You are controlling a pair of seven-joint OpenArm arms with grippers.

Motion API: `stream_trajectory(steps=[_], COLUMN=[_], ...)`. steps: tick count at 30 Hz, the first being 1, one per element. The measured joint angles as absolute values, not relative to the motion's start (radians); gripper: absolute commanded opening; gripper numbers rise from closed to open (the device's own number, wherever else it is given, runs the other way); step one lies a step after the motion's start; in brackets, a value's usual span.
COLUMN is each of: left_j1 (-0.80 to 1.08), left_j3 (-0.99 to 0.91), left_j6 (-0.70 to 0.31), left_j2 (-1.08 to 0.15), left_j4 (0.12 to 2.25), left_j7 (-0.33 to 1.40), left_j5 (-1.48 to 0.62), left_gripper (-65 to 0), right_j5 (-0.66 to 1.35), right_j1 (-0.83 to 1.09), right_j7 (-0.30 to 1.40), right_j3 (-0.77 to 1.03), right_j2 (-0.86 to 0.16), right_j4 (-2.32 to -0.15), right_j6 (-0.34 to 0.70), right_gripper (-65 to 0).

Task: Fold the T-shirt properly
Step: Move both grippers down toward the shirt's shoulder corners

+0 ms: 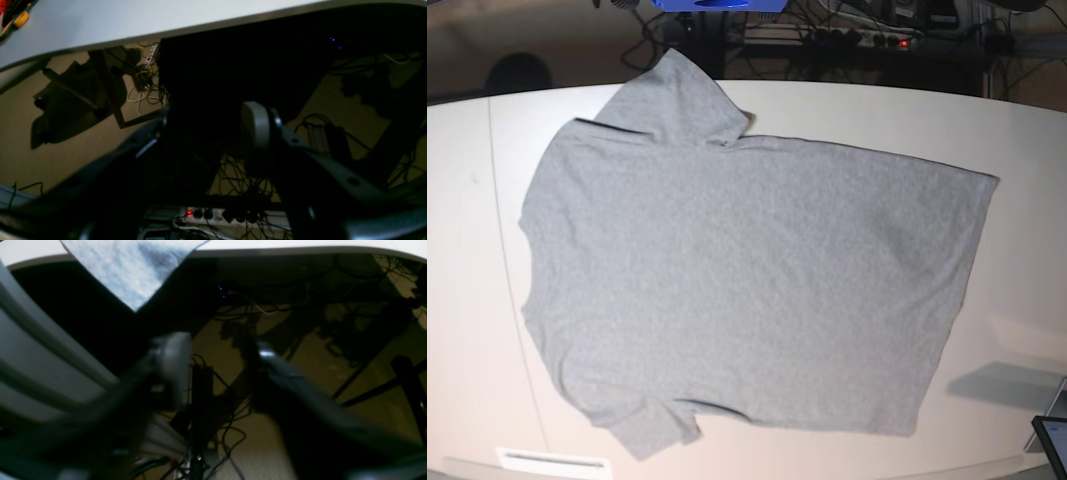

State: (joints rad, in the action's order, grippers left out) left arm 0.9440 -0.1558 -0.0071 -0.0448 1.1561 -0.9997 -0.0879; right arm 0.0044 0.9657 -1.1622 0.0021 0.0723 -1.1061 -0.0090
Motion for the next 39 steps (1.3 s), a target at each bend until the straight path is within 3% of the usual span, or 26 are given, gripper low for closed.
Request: stream_trajectory(steps=[5,9,10,12,14,18,21,29,36,37,39], left_j1=[0.948,0.962,0.961,0.959,0.961,0.961,0.956,0.912,0.838,0.826,0.802], left_j3=[-0.157,-0.157,-0.157,-0.157,-0.157,-0.157,-0.161,-0.215,-0.381,-0.391,-0.409], left_j6=[-0.007,-0.006,-0.004,-0.004,-0.005,-0.004,-0.002,-0.004,-0.007,-0.016,-0.128], left_j2=[-0.045,-0.048,-0.047,-0.047,-0.047,-0.047,-0.047,-0.012,0.020,0.017,0.007], left_j4=[1.234,1.339,1.366,1.427,1.503,1.658,1.748,1.806,1.896,1.906,1.924], left_j7=[-1.073,-1.036,-1.014,-0.958,-0.867,-0.678,-0.545,-0.416,-0.141,-0.112,-0.045], left_j5=[-0.094,-0.100,-0.099,-0.099,-0.098,-0.099,-0.102,-0.102,-0.102,-0.103,-0.102], left_gripper=[-39.3,-63.3,-65.0,-62.8,-57.6,-47.2,-46.5,-45.9,-41.1,-41.1,-41.1], right_j5=[0.001,-0.001,0.004,0.001,0.001,-0.014,-0.076,-0.092,-0.045,0.005,0.093], right_j1=[0.981,1.005,1.010,1.008,1.005,0.999,0.959,0.905,0.844,0.833,0.801], right_j7=[-1.164,-1.142,-1.130,-1.098,-1.036,-0.745,-0.565,-0.365,-0.222,-0.202,-0.131], right_j3=[0.002,0.004,0.004,0.004,0.004,-0.001,-0.001,0.005,0.007,0.006,0.006], right_j2=[0.070,0.070,0.070,0.070,0.070,0.041,-0.033,-0.024,-0.018,-0.017,-0.019], right_j4=[-1.213,-1.349,-1.390,-1.473,-1.551,-1.726,-1.821,-1.905,-1.959,-1.967,-1.974], right_j6=[-0.006,-0.008,-0.003,-0.002,-0.005,-0.001,0.002,0.051,0.106,0.106,0.104], right_gripper=[-31.3,-52.7,-55.9,-54.7,-46.9,-34.7,-34.5,-33.8,-33.8,-33.8,-34.1])
